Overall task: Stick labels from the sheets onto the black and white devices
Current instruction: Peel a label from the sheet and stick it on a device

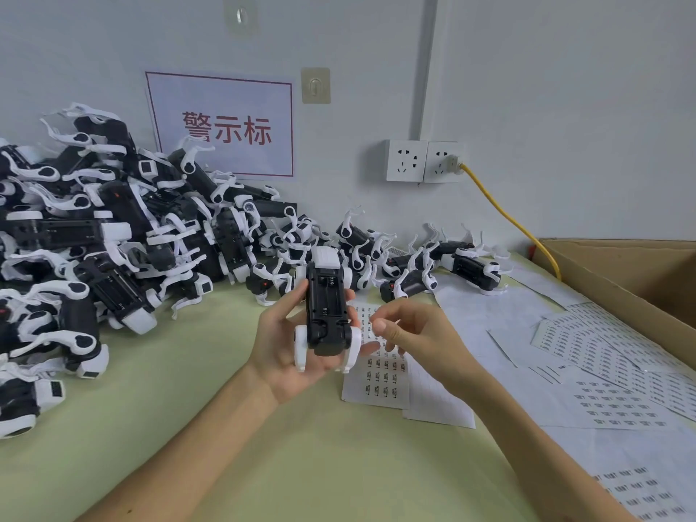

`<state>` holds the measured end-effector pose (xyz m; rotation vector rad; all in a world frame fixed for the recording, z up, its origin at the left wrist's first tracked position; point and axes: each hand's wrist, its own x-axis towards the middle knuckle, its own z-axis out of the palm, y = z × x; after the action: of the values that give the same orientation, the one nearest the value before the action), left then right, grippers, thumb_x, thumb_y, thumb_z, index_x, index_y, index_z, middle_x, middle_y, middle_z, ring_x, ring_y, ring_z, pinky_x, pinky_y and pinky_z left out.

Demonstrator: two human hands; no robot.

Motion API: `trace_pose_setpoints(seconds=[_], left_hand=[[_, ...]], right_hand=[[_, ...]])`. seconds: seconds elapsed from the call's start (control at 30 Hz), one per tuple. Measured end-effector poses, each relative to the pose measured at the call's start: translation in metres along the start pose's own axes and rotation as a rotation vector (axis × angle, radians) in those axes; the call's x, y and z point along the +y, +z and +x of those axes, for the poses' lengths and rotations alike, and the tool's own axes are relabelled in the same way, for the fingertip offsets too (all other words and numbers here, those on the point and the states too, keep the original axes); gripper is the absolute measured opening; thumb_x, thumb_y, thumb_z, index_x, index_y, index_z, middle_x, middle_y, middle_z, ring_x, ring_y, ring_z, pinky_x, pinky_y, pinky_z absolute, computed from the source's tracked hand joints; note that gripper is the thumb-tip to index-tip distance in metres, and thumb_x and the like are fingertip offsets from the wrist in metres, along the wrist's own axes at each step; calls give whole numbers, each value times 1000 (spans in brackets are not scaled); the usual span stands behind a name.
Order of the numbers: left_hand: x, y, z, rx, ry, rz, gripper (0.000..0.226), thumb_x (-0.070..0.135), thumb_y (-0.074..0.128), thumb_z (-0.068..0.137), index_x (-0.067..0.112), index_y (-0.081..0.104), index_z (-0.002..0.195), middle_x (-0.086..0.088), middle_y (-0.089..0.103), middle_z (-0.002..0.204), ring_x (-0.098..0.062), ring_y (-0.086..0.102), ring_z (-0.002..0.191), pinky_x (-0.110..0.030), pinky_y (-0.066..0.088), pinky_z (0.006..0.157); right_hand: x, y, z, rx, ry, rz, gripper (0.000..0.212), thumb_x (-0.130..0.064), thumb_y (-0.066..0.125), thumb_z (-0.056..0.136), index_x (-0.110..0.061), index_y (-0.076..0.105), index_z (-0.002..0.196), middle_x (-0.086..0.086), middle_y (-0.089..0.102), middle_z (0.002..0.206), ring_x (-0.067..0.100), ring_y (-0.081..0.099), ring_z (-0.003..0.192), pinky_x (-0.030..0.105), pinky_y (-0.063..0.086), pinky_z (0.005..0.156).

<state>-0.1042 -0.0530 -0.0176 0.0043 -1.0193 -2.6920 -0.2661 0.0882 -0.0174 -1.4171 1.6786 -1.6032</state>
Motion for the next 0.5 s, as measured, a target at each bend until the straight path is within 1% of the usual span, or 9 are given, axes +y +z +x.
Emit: trace_pose_setpoints(seconds=[0.1,0.2,0.27,0.3,0.37,0.43,0.47,0.5], left_hand=[[1,3,-1,21,8,-26,52,47,72,85,3,73,112,-15,69,96,-27,71,89,-58,52,98],[2,2,0,53,14,-29,52,50,62,92,3,74,111,-14,68,96,-27,70,88,-56,54,95],[2,0,1,70,16,-26,53,51,60,93,4,74,112,-15,68,96,-27,70,89,-56,55,93],[2,-1,1,73,20,-21,53,51,61,93,4,74,113,-15,68,97,-27,70,89,-56,54,95],[1,-3,2,69,33,-14,52,49,66,91,3,74,113,-15,69,98,-27,71,91,-58,47,106],[2,-4,1,73,51,-23,51,46,73,87,3,75,113,-14,70,101,-26,71,93,-52,30,119],[3,-4,1,75,66,-23,51,46,74,86,3,75,113,-13,71,103,-26,72,93,-49,24,119],[3,-4,1,80,86,-12,50,46,73,87,4,76,114,-12,71,104,-26,72,94,-46,26,116]], right_hand=[[0,2,0,-24,-10,-39,26,-43,74,81,-18,73,88,-10,72,79,9,64,65,17,48,59],[1,2,1,-17,-18,-77,23,-45,74,81,-22,74,85,-10,72,80,11,65,65,19,50,59],[1,2,1,-19,-22,-106,21,-47,74,81,-26,74,84,-10,73,83,13,66,66,22,52,61],[1,2,0,-22,-22,-116,20,-48,73,81,-28,74,83,-10,73,84,13,66,67,22,53,62],[1,2,0,-24,-21,-115,21,-48,73,82,-28,74,83,-10,74,84,12,66,66,20,51,60],[-1,1,0,-21,-22,-105,25,-47,72,82,-23,74,86,-10,73,81,12,66,65,18,49,59],[-1,1,0,-17,-20,-103,26,-47,72,82,-21,74,86,-10,72,80,12,66,65,17,49,58],[-2,1,-1,-11,-14,-104,27,-46,72,83,-19,74,87,-10,72,79,11,65,65,17,49,58]])
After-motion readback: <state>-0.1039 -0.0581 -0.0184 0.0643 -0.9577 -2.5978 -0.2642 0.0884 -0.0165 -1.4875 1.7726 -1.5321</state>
